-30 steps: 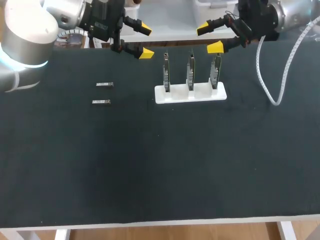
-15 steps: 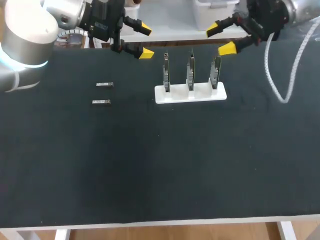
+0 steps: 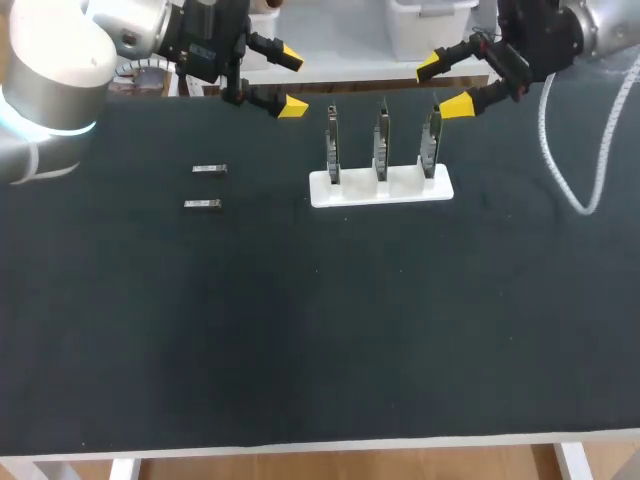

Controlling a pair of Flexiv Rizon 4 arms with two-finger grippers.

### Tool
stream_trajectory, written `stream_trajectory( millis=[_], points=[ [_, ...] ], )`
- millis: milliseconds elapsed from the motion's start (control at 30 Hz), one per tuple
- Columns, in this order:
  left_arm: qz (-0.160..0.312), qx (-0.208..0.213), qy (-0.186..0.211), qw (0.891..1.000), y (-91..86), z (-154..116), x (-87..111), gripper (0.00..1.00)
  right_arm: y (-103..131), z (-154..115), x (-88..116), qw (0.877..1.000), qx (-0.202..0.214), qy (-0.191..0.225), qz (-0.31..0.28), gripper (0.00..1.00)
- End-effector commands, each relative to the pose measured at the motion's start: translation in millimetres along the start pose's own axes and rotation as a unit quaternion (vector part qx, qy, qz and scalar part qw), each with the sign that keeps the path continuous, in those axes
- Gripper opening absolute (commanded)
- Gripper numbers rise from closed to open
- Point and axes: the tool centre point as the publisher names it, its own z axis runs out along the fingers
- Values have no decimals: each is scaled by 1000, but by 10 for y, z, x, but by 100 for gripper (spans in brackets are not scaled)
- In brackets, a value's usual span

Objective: Pick up the optical module with the left hand, and insert it into the network port with the right hand.

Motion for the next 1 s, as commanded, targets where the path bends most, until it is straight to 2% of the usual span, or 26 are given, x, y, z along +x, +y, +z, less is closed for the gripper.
stream_trajectory(
  millis=[33, 333, 533, 1000],
  points=[
    [0, -2, 1, 1000, -14, -3, -3, 100, 137, -13, -12, 990, 138, 3, -3, 100],
    [0, -2, 1, 1000, -14, -3, -3, 100, 291, -107, -31, 985, 173, 2, -4, 100],
    [0, -2, 1, 1000, -14, -3, -3, 100, 336, -23, -11, 984, 180, 7, 0, 100],
    [0, -2, 1, 1000, -14, -3, -3, 100, 342, -18, 2, 983, 183, 4, 8, 100]
  ],
)
